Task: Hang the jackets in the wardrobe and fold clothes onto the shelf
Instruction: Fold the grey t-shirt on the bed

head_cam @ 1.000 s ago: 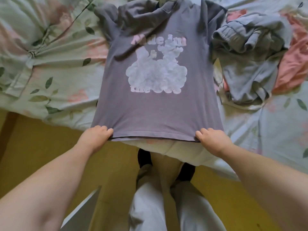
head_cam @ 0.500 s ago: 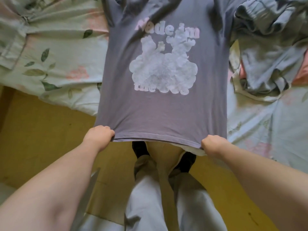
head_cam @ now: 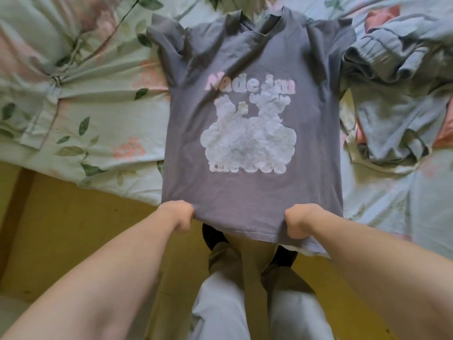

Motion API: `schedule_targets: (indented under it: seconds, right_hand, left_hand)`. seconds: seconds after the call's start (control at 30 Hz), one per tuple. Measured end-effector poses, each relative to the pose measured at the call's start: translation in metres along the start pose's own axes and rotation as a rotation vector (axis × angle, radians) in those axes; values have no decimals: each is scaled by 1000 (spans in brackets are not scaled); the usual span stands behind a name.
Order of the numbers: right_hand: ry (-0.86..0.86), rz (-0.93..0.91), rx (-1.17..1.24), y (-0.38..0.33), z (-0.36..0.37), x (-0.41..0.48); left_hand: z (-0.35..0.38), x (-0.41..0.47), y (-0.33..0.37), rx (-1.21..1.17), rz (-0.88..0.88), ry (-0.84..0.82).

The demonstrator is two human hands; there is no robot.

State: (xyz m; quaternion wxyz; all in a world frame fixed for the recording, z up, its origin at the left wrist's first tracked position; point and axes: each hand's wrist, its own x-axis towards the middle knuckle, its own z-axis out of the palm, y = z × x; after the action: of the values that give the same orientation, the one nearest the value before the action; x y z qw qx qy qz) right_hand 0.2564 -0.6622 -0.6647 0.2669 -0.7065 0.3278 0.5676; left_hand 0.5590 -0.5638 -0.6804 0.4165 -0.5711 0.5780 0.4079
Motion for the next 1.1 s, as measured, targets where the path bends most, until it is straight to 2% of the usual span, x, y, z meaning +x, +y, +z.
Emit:
schedule_targets:
  seconds: [0.1, 0.27, 0.5, 0.57, 0.7, 0.8, 0.87, 0.93, 1.0, 1.1]
  right_hand:
    - [124, -32, 132, -5, -42, 7]
    - [279, -74, 357, -19, -108, 31]
    - [419, -147, 456, -46, -198, 58]
    - [561, -154, 500, -51, -228, 70]
    - [1028, -143, 553, -65, -302, 101]
    - [1245, -62, 497, -80, -352, 116]
    - [1291, -21, 472, -88, -375, 128]
    - [1275, 9, 514, -95, -387, 140]
    - [1238, 25, 568, -103, -392, 149]
    - [1198, 34, 594, -112, -396, 158]
  left_hand:
    - [-35, 4, -14, -92, -16, 24]
    - [-98, 28, -61, -247, -114, 280]
    - [-207, 77, -142, -855, -442, 804]
    - [-242, 93, -169, -1030, -483, 879]
    - [-304, 126, -218, -1212, -461, 906]
    - [-323, 172, -252, -1310, -315, 851]
    - [-328, 180, -253, -1357, -175, 812]
    - [-332, 167, -242, -1307, -58, 777]
    - [-328, 161, -244, -1269, -36, 790]
    - [-297, 179, -269, -1487, -149, 830]
